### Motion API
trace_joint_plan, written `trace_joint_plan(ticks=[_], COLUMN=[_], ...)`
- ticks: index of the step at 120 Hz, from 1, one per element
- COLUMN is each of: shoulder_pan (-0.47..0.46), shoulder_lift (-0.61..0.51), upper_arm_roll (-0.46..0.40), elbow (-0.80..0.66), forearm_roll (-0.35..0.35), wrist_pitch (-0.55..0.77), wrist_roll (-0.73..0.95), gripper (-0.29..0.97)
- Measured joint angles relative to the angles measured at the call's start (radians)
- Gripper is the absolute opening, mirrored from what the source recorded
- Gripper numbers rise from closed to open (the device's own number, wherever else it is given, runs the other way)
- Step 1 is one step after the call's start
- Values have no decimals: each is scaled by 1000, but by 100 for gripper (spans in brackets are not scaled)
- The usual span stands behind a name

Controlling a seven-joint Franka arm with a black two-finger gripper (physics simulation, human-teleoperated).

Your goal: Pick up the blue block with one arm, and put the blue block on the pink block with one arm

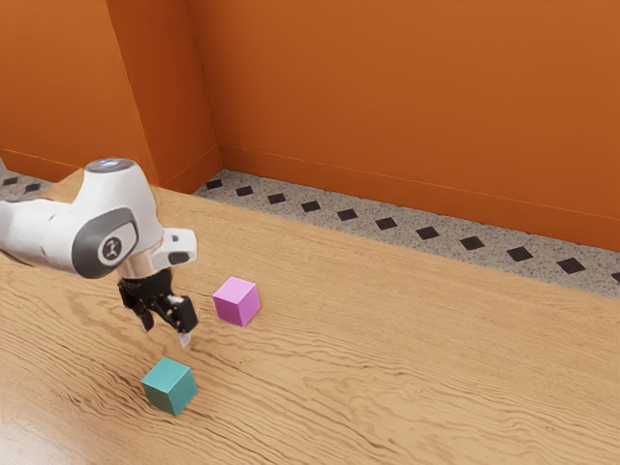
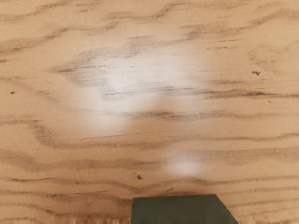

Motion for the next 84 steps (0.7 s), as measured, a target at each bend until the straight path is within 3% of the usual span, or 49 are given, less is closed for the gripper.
trace_joint_plan(ticks=[50,84], shoulder_pan=[7,-13], shoulder_lift=[51,-8], upper_arm_roll=[-1,-12], elbow=[-64,-134], forearm_roll=[6,6], wrist_pitch=[85,95], wrist_roll=[14,41], gripper=[63,62])
